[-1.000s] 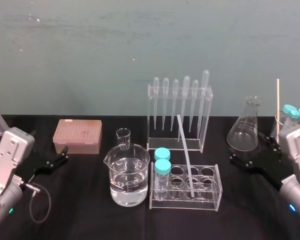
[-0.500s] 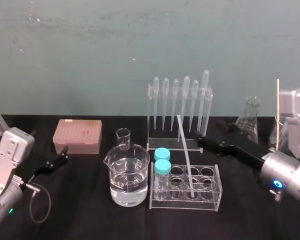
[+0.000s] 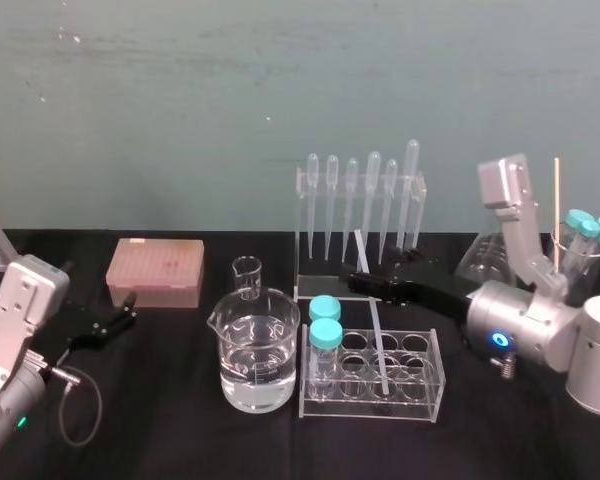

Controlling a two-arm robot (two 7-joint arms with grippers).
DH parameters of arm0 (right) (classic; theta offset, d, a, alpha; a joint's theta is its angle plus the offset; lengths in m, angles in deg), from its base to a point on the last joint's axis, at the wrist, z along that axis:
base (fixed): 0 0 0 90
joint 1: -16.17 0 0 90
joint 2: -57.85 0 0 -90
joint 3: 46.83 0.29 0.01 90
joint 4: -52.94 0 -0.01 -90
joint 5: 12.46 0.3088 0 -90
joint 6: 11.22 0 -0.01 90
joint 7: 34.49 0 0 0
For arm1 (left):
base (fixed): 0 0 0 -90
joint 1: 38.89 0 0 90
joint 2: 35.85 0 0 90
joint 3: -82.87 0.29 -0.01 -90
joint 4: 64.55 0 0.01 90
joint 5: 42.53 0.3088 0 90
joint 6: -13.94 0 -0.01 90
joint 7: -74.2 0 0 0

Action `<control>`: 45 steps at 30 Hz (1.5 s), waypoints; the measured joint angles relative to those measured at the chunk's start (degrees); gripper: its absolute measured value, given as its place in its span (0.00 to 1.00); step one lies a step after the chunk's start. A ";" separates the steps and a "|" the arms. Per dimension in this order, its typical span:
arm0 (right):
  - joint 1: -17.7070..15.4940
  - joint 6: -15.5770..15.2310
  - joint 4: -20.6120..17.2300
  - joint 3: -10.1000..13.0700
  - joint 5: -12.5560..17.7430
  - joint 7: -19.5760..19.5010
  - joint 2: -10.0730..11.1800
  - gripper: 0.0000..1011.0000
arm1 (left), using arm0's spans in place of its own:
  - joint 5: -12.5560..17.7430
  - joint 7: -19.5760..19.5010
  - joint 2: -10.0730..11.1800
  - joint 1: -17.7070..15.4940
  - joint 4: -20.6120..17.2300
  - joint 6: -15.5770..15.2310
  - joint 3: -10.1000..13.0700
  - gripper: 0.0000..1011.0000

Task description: Pick up the stirring rod with one hand, then place it down.

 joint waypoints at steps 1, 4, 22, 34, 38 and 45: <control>0.34 -0.01 0.36 -0.25 -0.25 0.02 -0.20 0.99 | 0.00 0.00 0.00 0.00 0.00 0.00 0.00 0.99; 1.40 -0.19 1.39 -0.99 -1.21 -0.12 -0.76 0.99 | 0.00 0.00 0.00 0.00 0.00 0.00 0.00 0.99; 0.83 -0.08 0.84 -0.59 -0.82 -0.07 -0.48 0.81 | 0.00 0.00 0.00 0.00 0.00 0.00 0.00 0.99; 0.74 -0.01 0.73 -0.50 -0.77 -0.07 -0.43 0.47 | 0.00 0.00 0.00 0.00 0.00 0.00 0.00 0.99; 0.71 0.01 0.70 -0.47 -0.76 -0.06 -0.41 0.34 | 0.00 0.00 0.00 0.00 0.00 0.00 0.00 0.99; 0.68 0.01 0.66 -0.45 -0.73 -0.07 -0.38 0.11 | 0.00 0.00 0.00 0.00 0.00 0.00 0.00 0.99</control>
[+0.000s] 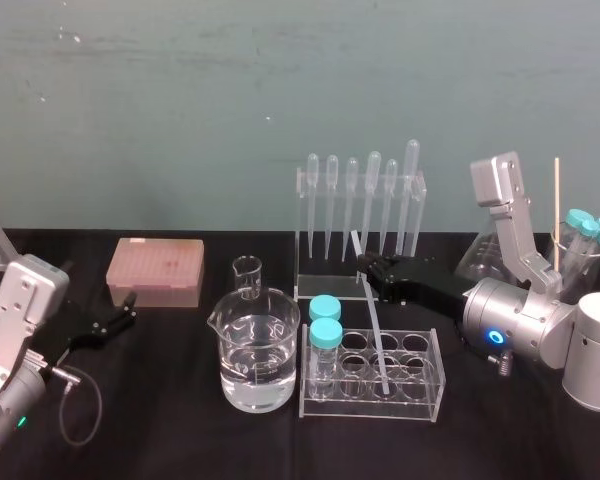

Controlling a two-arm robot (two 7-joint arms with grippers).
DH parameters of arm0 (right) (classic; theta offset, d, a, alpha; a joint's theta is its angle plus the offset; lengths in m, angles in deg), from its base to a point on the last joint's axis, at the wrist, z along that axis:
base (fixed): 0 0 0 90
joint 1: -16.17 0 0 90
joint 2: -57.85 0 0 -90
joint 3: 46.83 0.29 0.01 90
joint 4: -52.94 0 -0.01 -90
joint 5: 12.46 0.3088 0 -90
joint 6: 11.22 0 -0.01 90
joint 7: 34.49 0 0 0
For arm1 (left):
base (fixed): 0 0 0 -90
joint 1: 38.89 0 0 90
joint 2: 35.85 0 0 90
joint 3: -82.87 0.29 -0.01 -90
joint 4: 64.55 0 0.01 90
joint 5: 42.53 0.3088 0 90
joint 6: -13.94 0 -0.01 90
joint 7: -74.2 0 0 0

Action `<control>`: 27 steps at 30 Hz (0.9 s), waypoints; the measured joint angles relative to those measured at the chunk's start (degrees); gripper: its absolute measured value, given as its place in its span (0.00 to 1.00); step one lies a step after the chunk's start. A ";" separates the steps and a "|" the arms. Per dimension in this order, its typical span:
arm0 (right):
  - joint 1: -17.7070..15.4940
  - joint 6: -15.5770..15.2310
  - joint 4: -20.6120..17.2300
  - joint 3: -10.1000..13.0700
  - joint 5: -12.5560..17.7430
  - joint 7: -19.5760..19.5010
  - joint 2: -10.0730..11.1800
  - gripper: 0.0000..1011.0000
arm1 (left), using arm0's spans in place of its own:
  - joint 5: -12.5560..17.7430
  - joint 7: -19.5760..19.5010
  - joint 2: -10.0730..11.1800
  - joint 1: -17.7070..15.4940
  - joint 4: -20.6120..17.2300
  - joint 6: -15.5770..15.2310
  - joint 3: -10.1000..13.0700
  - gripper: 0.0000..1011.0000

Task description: Pick up the stirring rod with one hand, then place it down.

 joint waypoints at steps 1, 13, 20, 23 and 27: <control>-0.01 0.00 0.00 0.00 0.01 0.00 0.00 0.08 | 0.00 0.00 0.00 0.00 0.00 0.00 0.00 0.99; -0.01 0.01 0.00 0.00 0.03 0.00 0.00 0.00 | 0.00 0.00 0.00 0.00 0.00 0.00 0.00 0.99; -0.83 2.57 -0.29 0.11 -0.73 0.10 -0.05 0.00 | 0.00 0.00 0.00 0.00 0.00 0.00 0.00 0.99; -1.23 3.67 -0.47 0.43 -1.11 0.25 -0.18 0.00 | 0.00 0.00 0.00 0.00 0.00 0.00 0.00 0.99; -1.63 4.56 -0.69 0.95 -1.40 0.30 -0.35 0.00 | 0.00 0.00 0.00 0.00 0.00 0.00 0.00 0.99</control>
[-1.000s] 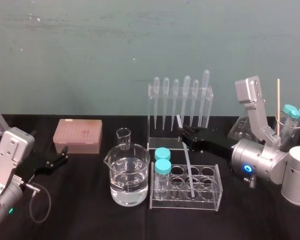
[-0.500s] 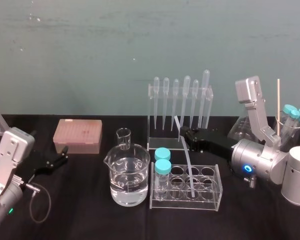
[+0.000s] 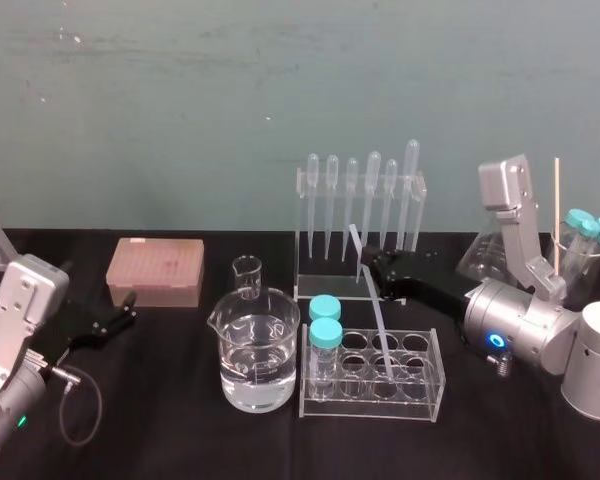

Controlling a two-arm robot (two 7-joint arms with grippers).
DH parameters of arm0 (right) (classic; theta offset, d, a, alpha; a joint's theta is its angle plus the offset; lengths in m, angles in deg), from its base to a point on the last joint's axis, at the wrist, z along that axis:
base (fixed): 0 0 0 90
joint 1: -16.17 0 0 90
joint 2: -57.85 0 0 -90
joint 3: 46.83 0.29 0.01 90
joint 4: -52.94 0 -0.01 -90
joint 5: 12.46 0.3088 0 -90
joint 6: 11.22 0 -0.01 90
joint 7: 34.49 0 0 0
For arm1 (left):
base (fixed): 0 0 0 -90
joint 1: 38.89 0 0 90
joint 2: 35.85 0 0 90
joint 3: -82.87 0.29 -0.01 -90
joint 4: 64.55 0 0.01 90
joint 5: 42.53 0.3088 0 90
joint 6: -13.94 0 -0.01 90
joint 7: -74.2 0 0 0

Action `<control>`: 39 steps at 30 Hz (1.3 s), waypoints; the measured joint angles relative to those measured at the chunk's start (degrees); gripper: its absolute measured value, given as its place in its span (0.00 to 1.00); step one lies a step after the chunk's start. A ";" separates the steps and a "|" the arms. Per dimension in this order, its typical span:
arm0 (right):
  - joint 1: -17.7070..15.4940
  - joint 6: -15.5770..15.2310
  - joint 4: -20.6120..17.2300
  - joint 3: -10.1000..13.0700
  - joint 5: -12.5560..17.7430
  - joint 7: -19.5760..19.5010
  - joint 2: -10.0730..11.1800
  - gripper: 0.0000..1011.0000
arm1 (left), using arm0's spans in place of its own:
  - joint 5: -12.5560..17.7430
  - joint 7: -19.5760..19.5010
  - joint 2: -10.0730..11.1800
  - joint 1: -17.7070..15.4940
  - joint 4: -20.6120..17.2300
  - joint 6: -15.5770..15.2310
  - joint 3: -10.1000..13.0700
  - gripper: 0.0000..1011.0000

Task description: Pick up the stirring rod with one hand, then place it down.

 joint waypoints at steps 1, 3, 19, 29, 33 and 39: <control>-0.20 0.56 -0.18 0.25 -0.04 0.03 -0.09 0.00 | 0.00 0.00 0.00 0.00 0.00 0.00 0.00 0.99; -0.46 1.54 -0.44 0.70 -0.04 0.24 -0.23 0.00 | 0.00 0.00 0.00 0.00 0.00 0.00 0.00 0.99; -4.00 10.71 -7.83 5.78 3.92 4.23 0.57 0.00 | 0.00 0.00 0.00 0.00 0.00 0.00 0.00 0.99; -5.24 14.13 -13.28 8.32 5.51 6.51 3.63 0.00 | 0.00 0.00 0.00 0.00 0.00 0.00 0.00 0.99; -5.48 15.24 -14.10 8.95 5.93 7.20 4.44 0.00 | 0.00 0.00 0.00 0.00 0.00 0.00 0.00 0.99; -5.95 16.02 -14.74 9.54 6.53 7.27 4.87 0.00 | 0.00 0.00 0.00 0.00 0.00 0.00 0.00 0.99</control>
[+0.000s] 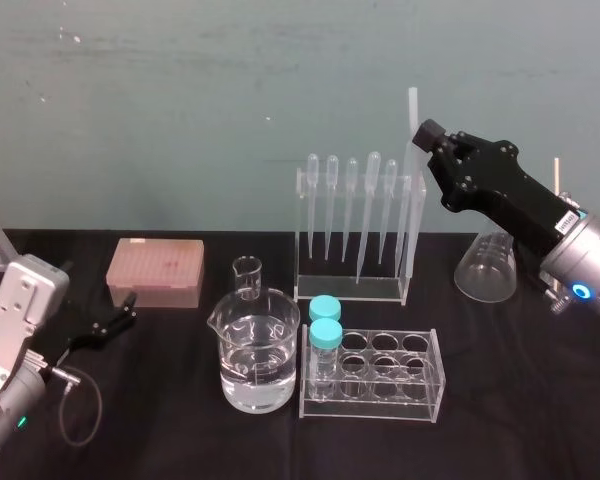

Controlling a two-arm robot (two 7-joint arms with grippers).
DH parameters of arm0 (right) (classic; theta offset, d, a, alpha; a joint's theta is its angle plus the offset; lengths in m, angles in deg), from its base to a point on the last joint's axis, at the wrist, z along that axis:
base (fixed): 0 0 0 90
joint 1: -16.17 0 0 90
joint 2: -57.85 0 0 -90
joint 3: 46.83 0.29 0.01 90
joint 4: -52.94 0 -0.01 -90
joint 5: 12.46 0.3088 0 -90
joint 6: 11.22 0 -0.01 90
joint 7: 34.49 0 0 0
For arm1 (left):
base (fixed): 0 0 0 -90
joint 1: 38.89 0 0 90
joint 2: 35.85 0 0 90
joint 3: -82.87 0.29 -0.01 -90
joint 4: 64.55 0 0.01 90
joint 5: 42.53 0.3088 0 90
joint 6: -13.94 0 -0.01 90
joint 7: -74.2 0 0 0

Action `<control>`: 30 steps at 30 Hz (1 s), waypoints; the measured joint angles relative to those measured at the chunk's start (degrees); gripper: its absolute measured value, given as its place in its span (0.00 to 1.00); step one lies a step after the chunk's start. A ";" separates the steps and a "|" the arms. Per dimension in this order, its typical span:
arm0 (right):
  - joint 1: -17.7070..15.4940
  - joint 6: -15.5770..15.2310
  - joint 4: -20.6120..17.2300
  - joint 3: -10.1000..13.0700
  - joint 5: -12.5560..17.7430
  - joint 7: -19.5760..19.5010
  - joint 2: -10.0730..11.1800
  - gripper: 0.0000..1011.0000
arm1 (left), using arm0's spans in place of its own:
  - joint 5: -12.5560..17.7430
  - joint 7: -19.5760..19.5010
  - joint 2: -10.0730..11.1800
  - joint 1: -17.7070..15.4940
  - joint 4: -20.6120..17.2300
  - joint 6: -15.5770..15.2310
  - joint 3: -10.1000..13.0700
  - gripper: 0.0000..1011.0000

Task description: Pick up the stirring rod with one hand, then place it down.

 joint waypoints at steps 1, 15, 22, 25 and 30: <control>-0.15 0.11 -0.11 0.08 0.18 -0.02 0.04 0.00 | -0.01 0.00 0.00 0.00 0.00 0.00 0.00 0.99; -0.25 0.23 -0.04 -0.13 0.99 -0.05 0.14 0.00 | 0.00 0.00 0.00 0.00 0.00 0.00 0.00 0.99; 0.16 0.17 0.33 -0.57 1.06 0.00 0.13 0.00 | 0.00 0.00 0.00 0.00 0.00 0.00 0.00 0.99; 0.38 0.03 0.51 -0.76 1.06 -0.01 0.12 0.00 | 0.00 0.00 0.00 0.00 0.00 0.00 0.00 0.99; 0.74 -0.21 0.91 -1.08 1.04 0.02 0.11 0.00 | 0.00 0.00 0.00 0.00 0.00 0.00 0.00 0.99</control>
